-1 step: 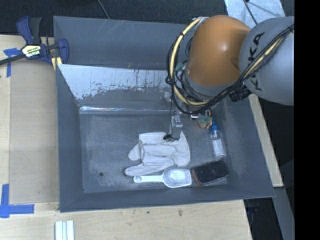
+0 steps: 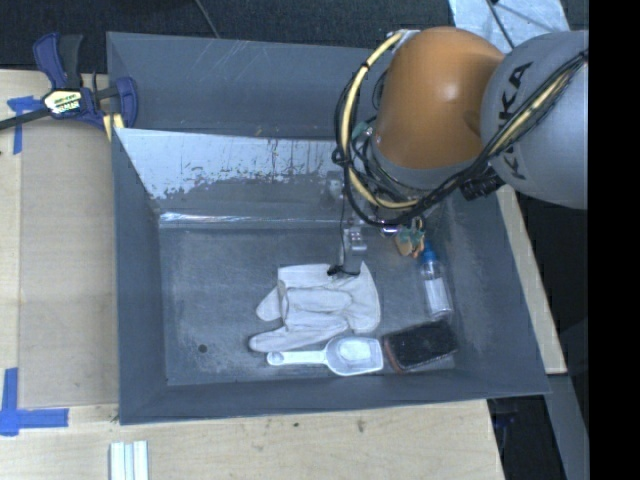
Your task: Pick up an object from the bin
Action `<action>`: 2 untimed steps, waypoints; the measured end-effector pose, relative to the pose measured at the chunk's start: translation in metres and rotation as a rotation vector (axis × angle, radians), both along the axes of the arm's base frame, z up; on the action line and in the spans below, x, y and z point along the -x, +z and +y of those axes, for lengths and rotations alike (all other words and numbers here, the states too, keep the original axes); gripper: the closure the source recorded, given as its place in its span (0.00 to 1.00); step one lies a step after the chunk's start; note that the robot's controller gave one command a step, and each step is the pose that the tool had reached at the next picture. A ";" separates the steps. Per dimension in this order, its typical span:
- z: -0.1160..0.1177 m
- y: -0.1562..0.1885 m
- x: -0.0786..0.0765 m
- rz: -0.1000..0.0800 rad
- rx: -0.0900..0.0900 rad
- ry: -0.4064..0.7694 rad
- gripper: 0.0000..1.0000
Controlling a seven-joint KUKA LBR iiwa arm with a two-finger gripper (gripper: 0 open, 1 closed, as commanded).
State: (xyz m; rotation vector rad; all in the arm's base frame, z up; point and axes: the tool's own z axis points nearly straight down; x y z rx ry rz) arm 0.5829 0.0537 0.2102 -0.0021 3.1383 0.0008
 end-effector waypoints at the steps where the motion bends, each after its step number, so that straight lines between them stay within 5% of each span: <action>1: 0.004 -0.040 0.006 -0.009 0.000 0.041 0.00; 2: -0.013 -0.104 0.008 -0.003 0.000 0.077 0.00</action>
Offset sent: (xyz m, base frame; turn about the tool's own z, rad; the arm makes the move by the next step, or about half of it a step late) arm -0.0098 -0.0178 -0.1136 -0.0805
